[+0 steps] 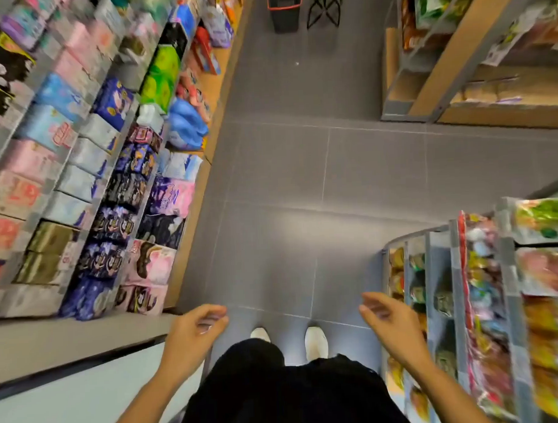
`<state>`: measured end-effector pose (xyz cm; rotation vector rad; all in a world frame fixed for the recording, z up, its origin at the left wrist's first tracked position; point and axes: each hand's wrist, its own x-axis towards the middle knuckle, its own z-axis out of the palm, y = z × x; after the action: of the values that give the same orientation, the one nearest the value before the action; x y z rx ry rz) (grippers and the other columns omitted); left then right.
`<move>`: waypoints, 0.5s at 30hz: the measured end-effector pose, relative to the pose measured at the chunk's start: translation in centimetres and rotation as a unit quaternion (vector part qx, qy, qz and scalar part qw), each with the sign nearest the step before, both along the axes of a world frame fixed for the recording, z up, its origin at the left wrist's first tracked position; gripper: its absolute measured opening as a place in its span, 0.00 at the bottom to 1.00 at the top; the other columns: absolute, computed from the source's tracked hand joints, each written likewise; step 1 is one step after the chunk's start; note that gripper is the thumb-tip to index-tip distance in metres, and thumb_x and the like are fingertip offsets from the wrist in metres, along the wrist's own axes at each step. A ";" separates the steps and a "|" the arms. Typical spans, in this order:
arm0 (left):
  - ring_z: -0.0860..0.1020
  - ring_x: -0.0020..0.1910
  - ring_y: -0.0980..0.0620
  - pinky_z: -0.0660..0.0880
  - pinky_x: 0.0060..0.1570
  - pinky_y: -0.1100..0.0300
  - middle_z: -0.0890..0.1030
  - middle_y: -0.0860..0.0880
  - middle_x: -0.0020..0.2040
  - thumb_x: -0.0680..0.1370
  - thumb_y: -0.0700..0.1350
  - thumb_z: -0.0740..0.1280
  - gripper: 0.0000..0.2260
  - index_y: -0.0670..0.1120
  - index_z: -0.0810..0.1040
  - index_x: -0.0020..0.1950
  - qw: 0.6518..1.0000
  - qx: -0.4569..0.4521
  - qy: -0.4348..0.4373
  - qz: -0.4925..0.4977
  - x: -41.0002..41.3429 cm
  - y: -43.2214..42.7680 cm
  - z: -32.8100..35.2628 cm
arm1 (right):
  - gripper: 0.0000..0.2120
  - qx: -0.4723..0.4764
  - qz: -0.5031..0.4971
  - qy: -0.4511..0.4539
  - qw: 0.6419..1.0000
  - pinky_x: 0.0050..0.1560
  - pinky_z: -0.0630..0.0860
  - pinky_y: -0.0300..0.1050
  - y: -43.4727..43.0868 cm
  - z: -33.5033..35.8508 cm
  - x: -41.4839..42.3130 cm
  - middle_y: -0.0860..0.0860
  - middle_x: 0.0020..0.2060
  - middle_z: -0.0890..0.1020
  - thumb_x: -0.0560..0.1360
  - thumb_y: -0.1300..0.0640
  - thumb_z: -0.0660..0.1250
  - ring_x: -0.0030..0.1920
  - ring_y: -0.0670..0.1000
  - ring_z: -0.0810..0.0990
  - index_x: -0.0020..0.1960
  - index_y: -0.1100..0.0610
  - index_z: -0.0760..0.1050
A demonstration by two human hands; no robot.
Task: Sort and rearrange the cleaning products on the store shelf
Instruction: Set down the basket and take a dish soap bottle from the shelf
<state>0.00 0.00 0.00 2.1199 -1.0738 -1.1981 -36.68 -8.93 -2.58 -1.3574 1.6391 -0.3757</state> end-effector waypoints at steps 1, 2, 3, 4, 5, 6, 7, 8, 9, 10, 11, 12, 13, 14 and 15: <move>0.83 0.49 0.58 0.78 0.47 0.68 0.86 0.59 0.48 0.77 0.42 0.74 0.06 0.52 0.85 0.51 1.000 0.001 0.000 0.005 0.2 -0.3 -0.2 | 0.13 0.002 0.009 0.006 1.000 0.55 0.79 0.45 -0.8 -0.3 0.0 0.44 0.47 0.83 0.76 0.56 0.72 0.49 0.43 0.81 0.61 0.54 0.81; 0.83 0.49 0.59 0.77 0.48 0.67 0.86 0.59 0.48 0.77 0.43 0.74 0.06 0.52 0.85 0.51 1.000 0.016 -0.005 0.017 0.3 -0.8 -0.1 | 0.14 0.009 0.021 0.020 1.000 0.56 0.79 0.47 -1.8 -0.1 0.2 0.45 0.48 0.84 0.77 0.55 0.72 0.49 0.44 0.81 0.61 0.54 0.81; 0.83 0.49 0.59 0.77 0.49 0.66 0.86 0.59 0.48 0.77 0.43 0.74 0.06 0.52 0.85 0.51 1.000 0.019 -0.008 0.023 0.6 -0.9 -0.2 | 0.14 0.010 0.035 0.032 0.999 0.56 0.79 0.48 -2.7 -0.1 0.4 0.46 0.49 0.84 0.77 0.54 0.71 0.50 0.45 0.81 0.62 0.55 0.81; 0.83 0.49 0.59 0.77 0.49 0.65 0.86 0.59 0.48 0.77 0.43 0.74 0.05 0.52 0.85 0.51 0.999 0.028 -0.010 0.032 0.8 -1.2 -0.1 | 0.14 0.018 0.050 0.044 0.998 0.56 0.79 0.48 -3.9 0.2 0.8 0.47 0.50 0.84 0.77 0.54 0.71 0.50 0.47 0.81 0.62 0.55 0.80; 0.83 0.49 0.59 0.77 0.50 0.65 0.86 0.59 0.48 0.77 0.44 0.74 0.05 0.53 0.85 0.51 0.999 0.027 -0.013 0.039 1.1 -1.6 -0.3 | 0.15 0.018 0.062 0.049 0.997 0.56 0.78 0.47 -5.1 0.3 1.3 0.48 0.51 0.84 0.77 0.53 0.71 0.50 0.48 0.81 0.63 0.55 0.80; 0.83 0.49 0.59 0.77 0.50 0.64 0.86 0.58 0.48 0.77 0.44 0.74 0.05 0.53 0.85 0.51 0.998 0.025 -0.019 0.048 1.5 -2.1 -0.3 | 0.15 0.015 0.073 0.053 0.996 0.56 0.78 0.47 -6.5 0.4 1.9 0.49 0.51 0.84 0.78 0.53 0.70 0.50 0.49 0.81 0.63 0.55 0.80; 0.83 0.49 0.60 0.77 0.50 0.64 0.86 0.58 0.47 0.77 0.44 0.74 0.05 0.52 0.85 0.51 0.998 0.023 -0.021 0.055 2.0 -2.6 -0.4 | 0.15 0.013 0.082 0.054 0.995 0.56 0.78 0.48 -7.9 0.6 2.5 0.49 0.51 0.84 0.78 0.53 0.70 0.50 0.49 0.81 0.63 0.55 0.79; 0.82 0.49 0.61 0.77 0.50 0.65 0.86 0.57 0.47 0.77 0.44 0.73 0.05 0.52 0.85 0.51 0.998 0.024 -0.022 0.059 2.5 -3.3 -0.5 | 0.15 0.011 0.092 0.056 0.994 0.55 0.79 0.49 -9.4 0.8 3.1 0.50 0.50 0.84 0.78 0.53 0.70 0.50 0.50 0.82 0.63 0.55 0.79; 0.82 0.49 0.61 0.76 0.49 0.66 0.86 0.57 0.47 0.78 0.44 0.73 0.04 0.52 0.85 0.51 0.998 0.025 -0.022 0.062 3.0 -4.1 -0.7 | 0.15 0.010 0.097 0.056 0.994 0.55 0.79 0.49 -11.0 1.0 3.7 0.50 0.50 0.84 0.78 0.53 0.70 0.49 0.50 0.82 0.64 0.55 0.79; 0.83 0.49 0.60 0.75 0.48 0.67 0.86 0.57 0.48 0.78 0.44 0.73 0.04 0.51 0.85 0.52 0.997 0.029 -0.022 0.064 3.6 -5.2 -0.8 | 0.16 0.006 0.099 0.057 0.993 0.54 0.79 0.49 -12.7 1.2 4.3 0.50 0.49 0.84 0.78 0.53 0.70 0.48 0.50 0.82 0.64 0.55 0.79; 0.83 0.49 0.59 0.75 0.47 0.69 0.86 0.56 0.48 0.78 0.43 0.72 0.04 0.50 0.85 0.52 0.997 0.034 -0.020 0.068 4.2 -6.4 -1.1 | 0.16 0.002 0.102 0.061 0.993 0.54 0.79 0.49 -14.4 1.4 4.9 0.50 0.49 0.84 0.78 0.53 0.70 0.48 0.50 0.82 0.64 0.54 0.79; 0.82 0.49 0.58 0.74 0.45 0.71 0.85 0.56 0.49 0.78 0.43 0.72 0.05 0.49 0.85 0.53 0.997 0.036 -0.018 0.072 5.0 -7.8 -1.4 | 0.16 -0.003 0.107 0.066 0.992 0.53 0.79 0.49 -16.0 1.5 5.7 0.50 0.50 0.84 0.78 0.52 0.70 0.48 0.50 0.82 0.64 0.54 0.79; 0.82 0.49 0.57 0.74 0.43 0.73 0.85 0.55 0.49 0.78 0.42 0.72 0.05 0.48 0.85 0.53 0.996 0.036 -0.013 0.079 5.7 -9.2 -1.8 | 0.16 -0.004 0.110 0.070 0.991 0.53 0.80 0.49 -17.5 1.6 6.3 0.50 0.50 0.84 0.78 0.52 0.70 0.47 0.50 0.82 0.65 0.53 0.79; 0.82 0.48 0.57 0.75 0.41 0.74 0.85 0.54 0.49 0.78 0.42 0.72 0.05 0.48 0.85 0.54 0.996 0.037 -0.008 0.084 6.6 -10.9 -2.2 | 0.16 -0.005 0.110 0.074 0.991 0.53 0.80 0.49 -19.1 1.6 7.0 0.49 0.51 0.84 0.78 0.51 0.69 0.47 0.49 0.82 0.65 0.53 0.78; 0.82 0.49 0.57 0.75 0.41 0.72 0.85 0.54 0.49 0.79 0.43 0.72 0.05 0.48 0.85 0.54 0.996 0.040 -0.002 0.084 7.4 -12.7 -2.4 | 0.16 -0.002 0.107 0.078 0.991 0.52 0.80 0.48 -20.6 1.6 7.7 0.49 0.52 0.84 0.78 0.51 0.69 0.47 0.48 0.82 0.65 0.52 0.78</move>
<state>7.42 -12.70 -2.44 2.2245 -0.8423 -1.1759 -28.94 -29.49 -0.93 -1.5822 1.5973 -0.1491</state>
